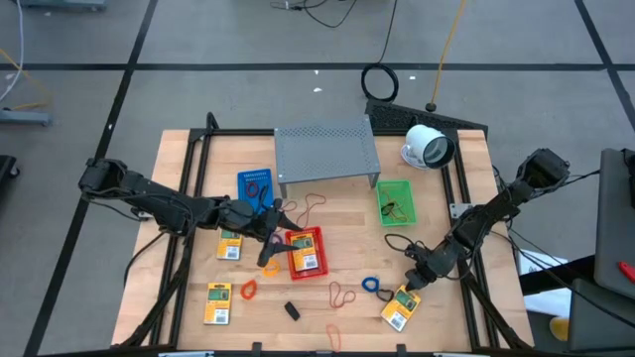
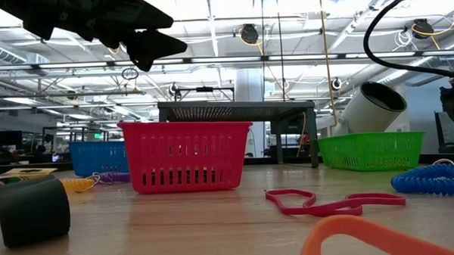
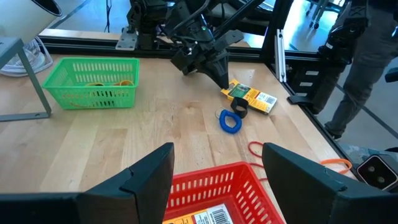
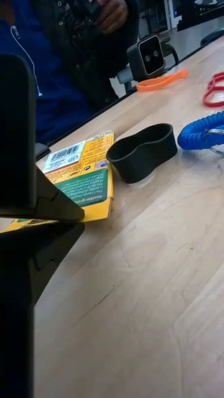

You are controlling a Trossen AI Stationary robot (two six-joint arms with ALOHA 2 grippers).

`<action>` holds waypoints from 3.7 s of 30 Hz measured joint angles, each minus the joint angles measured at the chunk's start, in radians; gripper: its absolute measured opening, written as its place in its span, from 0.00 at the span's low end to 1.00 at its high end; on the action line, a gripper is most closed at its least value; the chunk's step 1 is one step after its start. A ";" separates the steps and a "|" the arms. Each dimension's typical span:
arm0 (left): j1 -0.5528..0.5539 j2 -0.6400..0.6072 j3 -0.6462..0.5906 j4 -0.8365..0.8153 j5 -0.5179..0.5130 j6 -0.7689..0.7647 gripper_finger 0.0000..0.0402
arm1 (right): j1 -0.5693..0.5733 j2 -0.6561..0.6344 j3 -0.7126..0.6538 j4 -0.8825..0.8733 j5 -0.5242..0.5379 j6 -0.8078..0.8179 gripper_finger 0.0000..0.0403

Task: Pick & Place Office Desk Supplies
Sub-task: Put the bottom right yellow crayon box into the red bin

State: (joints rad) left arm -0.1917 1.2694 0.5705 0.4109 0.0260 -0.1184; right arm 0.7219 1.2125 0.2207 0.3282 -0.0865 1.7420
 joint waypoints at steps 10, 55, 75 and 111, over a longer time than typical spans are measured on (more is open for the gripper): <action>0.001 0.000 0.000 0.001 0.000 0.001 0.64 | -0.003 -0.029 -0.003 0.026 -0.102 0.015 0.00; 0.001 0.000 0.030 0.103 -0.059 -0.116 0.64 | -0.318 -0.134 0.475 -0.248 0.373 -1.304 0.00; 0.040 0.014 0.268 -0.207 -0.232 -0.031 0.64 | -0.438 -0.035 0.560 -0.116 0.219 -1.497 0.00; 0.018 0.304 0.599 -0.384 -0.168 -0.010 0.64 | -0.447 -0.022 0.560 -0.088 0.223 -1.546 0.00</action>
State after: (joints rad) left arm -0.1734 1.5738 1.1690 0.0264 -0.1417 -0.1285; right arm 0.2752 1.1904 0.7807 0.2401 0.1364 0.1963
